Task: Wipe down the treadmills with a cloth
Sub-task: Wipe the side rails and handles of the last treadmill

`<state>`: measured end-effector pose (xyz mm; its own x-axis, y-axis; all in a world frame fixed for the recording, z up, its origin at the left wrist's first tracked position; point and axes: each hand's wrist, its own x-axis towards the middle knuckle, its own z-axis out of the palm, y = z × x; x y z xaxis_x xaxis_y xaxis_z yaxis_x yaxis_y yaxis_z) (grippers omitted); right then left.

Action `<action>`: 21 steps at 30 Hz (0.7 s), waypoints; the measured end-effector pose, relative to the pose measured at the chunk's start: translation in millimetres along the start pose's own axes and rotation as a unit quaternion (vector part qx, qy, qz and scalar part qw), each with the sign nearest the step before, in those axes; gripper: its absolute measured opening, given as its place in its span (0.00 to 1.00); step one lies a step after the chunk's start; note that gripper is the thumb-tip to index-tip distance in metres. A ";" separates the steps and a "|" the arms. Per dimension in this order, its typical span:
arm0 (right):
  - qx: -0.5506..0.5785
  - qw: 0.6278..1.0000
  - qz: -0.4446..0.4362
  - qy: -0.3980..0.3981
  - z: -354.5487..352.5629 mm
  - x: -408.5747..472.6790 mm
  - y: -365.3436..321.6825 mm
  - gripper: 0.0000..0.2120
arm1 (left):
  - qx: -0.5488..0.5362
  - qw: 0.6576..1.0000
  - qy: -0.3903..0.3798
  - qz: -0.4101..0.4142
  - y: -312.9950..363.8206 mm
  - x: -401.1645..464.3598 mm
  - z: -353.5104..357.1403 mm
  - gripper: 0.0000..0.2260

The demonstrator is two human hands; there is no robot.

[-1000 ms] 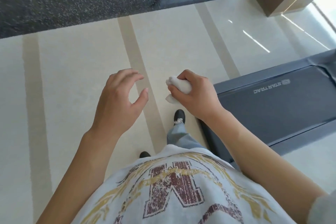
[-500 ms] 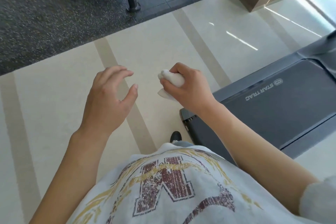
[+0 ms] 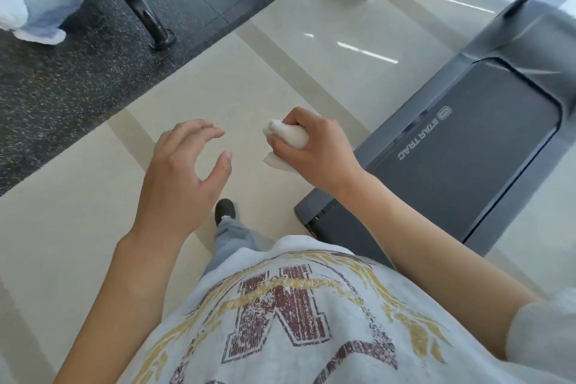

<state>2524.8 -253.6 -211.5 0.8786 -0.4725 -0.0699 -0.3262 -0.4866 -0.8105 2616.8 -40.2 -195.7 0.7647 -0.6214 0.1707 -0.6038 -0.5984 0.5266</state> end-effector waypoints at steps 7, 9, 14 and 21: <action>-0.006 0.994 0.068 0.086 6.8 71.1 -9.4 0.10 | -0.022 0.995 -0.040 0.090 -45.8 112.4 1.4 0.17; -0.006 0.990 0.085 0.116 12.7 94.6 -21.8 0.10 | -0.021 0.991 -0.048 0.120 -62.2 151.3 -6.0 0.17; 0.005 0.976 0.116 0.184 31.5 149.1 -59.0 0.11 | -0.021 0.980 -0.064 0.185 -97.1 241.1 -36.2 0.17; -0.001 0.955 0.165 0.246 46.6 181.7 -81.8 0.12 | -0.045 0.966 -0.107 0.231 -114.6 310.9 -45.6 0.17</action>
<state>2727.4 -265.4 -185.0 0.4574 -0.8884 -0.0383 -0.5571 -0.2527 -0.7911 2934.0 -141.7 -165.1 0.3481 -0.9076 0.2346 -0.8405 -0.1914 0.5068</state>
